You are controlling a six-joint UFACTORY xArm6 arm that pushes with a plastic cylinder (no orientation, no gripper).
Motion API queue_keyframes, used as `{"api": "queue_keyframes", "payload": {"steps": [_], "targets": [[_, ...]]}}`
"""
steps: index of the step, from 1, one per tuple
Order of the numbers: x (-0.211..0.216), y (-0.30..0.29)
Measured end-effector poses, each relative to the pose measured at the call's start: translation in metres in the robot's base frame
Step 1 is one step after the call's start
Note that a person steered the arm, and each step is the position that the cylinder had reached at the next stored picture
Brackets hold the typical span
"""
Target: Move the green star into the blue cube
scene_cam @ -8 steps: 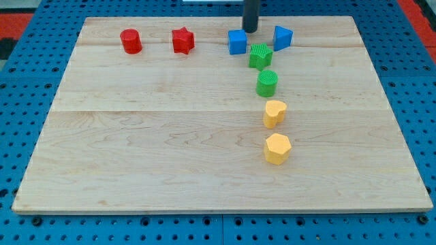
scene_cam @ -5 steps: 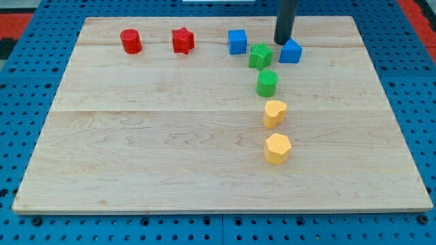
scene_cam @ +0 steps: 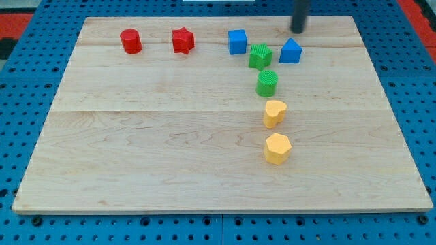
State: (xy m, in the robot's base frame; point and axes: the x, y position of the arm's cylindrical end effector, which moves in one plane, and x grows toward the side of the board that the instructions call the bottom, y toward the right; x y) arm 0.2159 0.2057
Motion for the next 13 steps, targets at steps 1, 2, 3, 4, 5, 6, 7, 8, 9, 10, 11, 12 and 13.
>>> {"api": "queue_keyframes", "payload": {"steps": [1, 2, 3, 4, 5, 6, 7, 8, 9, 10, 11, 12, 13], "targets": [[0.018, 0.061], [0.117, 0.037], [0.162, -0.064], [0.11, -0.121], [0.085, -0.128], [0.105, -0.133], [0.056, -0.129], [0.016, -0.125], [-0.023, -0.115], [-0.023, -0.139], [-0.012, -0.144], [0.007, -0.144], [-0.012, -0.157]]}}
